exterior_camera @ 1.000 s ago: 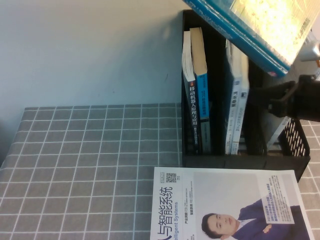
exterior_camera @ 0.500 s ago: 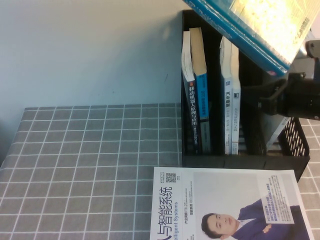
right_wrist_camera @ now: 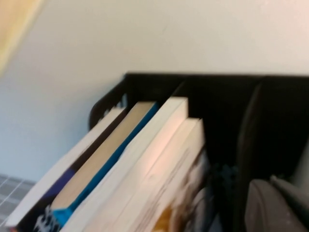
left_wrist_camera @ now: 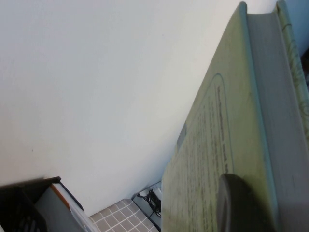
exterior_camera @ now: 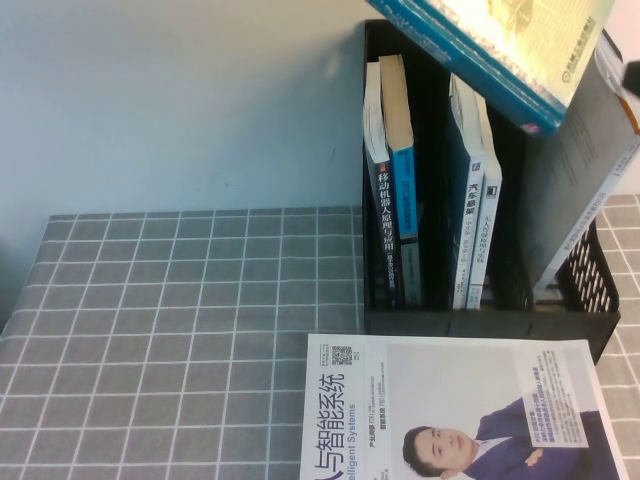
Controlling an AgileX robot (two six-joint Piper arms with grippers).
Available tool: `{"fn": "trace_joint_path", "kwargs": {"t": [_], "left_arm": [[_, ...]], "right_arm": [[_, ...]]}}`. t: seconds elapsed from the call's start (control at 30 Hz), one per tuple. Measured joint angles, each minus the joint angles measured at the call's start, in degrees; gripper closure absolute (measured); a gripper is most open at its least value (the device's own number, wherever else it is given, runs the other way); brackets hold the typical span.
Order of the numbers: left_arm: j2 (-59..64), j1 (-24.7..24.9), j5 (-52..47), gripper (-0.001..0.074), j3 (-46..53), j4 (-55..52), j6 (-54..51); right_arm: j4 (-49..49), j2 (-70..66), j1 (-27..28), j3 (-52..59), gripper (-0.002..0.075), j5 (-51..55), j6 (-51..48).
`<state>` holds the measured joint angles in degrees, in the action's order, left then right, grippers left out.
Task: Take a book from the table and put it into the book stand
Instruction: Place the book on the book shelf
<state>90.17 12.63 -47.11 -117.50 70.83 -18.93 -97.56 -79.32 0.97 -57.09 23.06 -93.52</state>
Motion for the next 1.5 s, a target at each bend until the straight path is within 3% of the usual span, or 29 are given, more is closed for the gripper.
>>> {"fn": "trace_joint_path", "kwargs": {"t": [0.27,0.47,0.63,0.83,1.03,1.5], "left_arm": [[2.84,3.31,0.87,0.0540,-0.12,-5.75,0.87],[5.28,10.05,4.33,0.0540,-0.12,-21.82,7.71],[7.21,15.44,11.88,0.0540,-0.02,-26.27,10.94],[9.28,19.08,17.58,0.0540,-0.02,-27.36,14.29],[10.94,21.38,20.89,0.0540,0.11,-36.80,19.60],[11.71,21.61,24.52,0.0540,0.20,-43.85,21.75]], "right_arm": [[1.90,6.48,7.44,0.00,0.0729,0.42,5.90],[23.36,8.91,8.93,0.28,0.0729,2.46,22.97],[32.88,9.05,9.33,4.20,0.0729,1.03,32.20],[34.12,9.08,9.38,10.79,0.0729,-1.09,33.37],[34.17,9.18,9.47,14.51,0.0729,-2.54,33.45],[33.72,9.28,9.72,14.77,0.0729,1.23,33.16]]}}
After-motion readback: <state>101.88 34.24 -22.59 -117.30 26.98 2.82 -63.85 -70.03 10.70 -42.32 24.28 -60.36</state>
